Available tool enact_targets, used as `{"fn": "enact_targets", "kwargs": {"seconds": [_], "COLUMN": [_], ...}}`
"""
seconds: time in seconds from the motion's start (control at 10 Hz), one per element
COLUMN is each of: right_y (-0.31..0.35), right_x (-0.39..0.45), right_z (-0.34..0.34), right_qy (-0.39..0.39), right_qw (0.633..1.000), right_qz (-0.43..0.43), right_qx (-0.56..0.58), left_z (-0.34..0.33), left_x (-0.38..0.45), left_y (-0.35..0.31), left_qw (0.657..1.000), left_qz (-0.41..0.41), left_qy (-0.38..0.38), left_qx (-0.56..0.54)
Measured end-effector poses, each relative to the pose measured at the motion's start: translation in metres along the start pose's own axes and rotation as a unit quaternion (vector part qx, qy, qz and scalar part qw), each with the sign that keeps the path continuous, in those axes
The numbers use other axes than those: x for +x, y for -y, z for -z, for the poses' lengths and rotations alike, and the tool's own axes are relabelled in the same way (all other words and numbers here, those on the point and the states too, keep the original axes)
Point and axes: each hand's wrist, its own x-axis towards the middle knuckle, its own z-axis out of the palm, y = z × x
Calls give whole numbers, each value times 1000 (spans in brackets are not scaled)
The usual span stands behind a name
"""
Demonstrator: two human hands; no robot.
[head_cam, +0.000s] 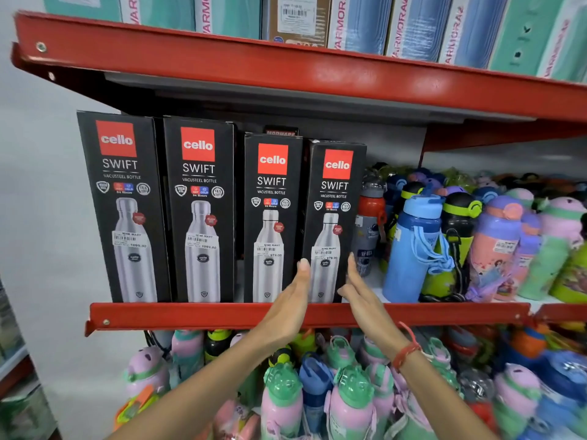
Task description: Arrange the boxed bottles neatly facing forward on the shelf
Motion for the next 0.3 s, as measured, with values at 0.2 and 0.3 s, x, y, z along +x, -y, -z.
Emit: {"fn": "enact_targets", "kwargs": {"seconds": [0.2,0.3], "right_y": [11,29], "right_x": [-13,-14], "right_z": [-5,-9], "right_qy": [-11,-84], "right_qw": [1000,993], "right_qz": [-6,64], "right_qx": [-19,-58], "left_z": [7,16], "left_x": [-15,-22], "left_y": [-9,-17], "left_qw": [998,998], "left_qz": [22,-11], "left_qy": [33,16], "left_qx": [46,57]}}
